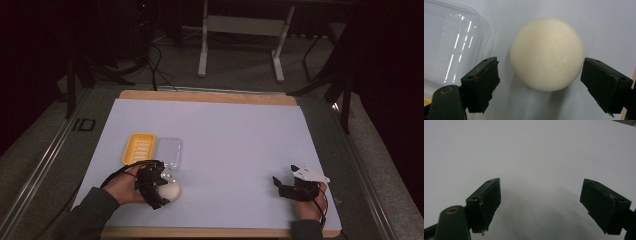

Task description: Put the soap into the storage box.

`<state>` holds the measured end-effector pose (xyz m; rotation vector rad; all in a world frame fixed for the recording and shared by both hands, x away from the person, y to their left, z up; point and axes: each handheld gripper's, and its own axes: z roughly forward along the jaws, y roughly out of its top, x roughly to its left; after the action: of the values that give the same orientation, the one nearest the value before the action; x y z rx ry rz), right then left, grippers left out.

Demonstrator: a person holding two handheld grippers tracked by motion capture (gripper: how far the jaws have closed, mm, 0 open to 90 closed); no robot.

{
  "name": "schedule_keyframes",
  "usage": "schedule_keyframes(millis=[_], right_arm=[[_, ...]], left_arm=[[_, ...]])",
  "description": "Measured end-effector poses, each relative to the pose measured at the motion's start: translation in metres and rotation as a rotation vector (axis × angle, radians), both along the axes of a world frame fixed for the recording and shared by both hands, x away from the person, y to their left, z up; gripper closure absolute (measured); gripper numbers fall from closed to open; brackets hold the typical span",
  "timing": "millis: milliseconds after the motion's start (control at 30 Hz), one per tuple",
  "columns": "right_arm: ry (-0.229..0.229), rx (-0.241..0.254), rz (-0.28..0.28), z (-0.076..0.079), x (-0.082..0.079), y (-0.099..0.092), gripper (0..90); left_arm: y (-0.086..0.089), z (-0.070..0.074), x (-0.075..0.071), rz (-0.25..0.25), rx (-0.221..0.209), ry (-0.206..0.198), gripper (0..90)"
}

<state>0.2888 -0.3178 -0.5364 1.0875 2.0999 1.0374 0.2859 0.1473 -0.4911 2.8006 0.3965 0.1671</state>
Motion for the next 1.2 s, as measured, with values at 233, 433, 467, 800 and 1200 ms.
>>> schedule_keyframes(millis=[233,433,467,800,1200], right_arm=[[-0.002,-0.001,0.001,0.0,0.0,0.0,16.9],[0.0,0.0,0.0,0.0,0.0,0.0,16.9],[-0.001,-0.001,0.001,0.0,0.0,0.0,16.9],[0.001,-0.001,0.001,0.0,0.0,0.0,16.9],[0.0,-0.001,0.002,0.0,0.0,0.0,16.9]], left_arm=[[-0.004,-0.002,0.002,-0.015,0.023,0.008,15.3],[-0.006,-0.003,0.003,-0.015,0.033,0.015,15.3],[-0.007,-0.003,0.003,-0.016,0.035,0.016,15.3],[-0.013,-0.005,0.006,-0.033,0.061,0.031,15.3],[-0.021,-0.008,0.008,-0.058,0.083,0.038,15.5]])
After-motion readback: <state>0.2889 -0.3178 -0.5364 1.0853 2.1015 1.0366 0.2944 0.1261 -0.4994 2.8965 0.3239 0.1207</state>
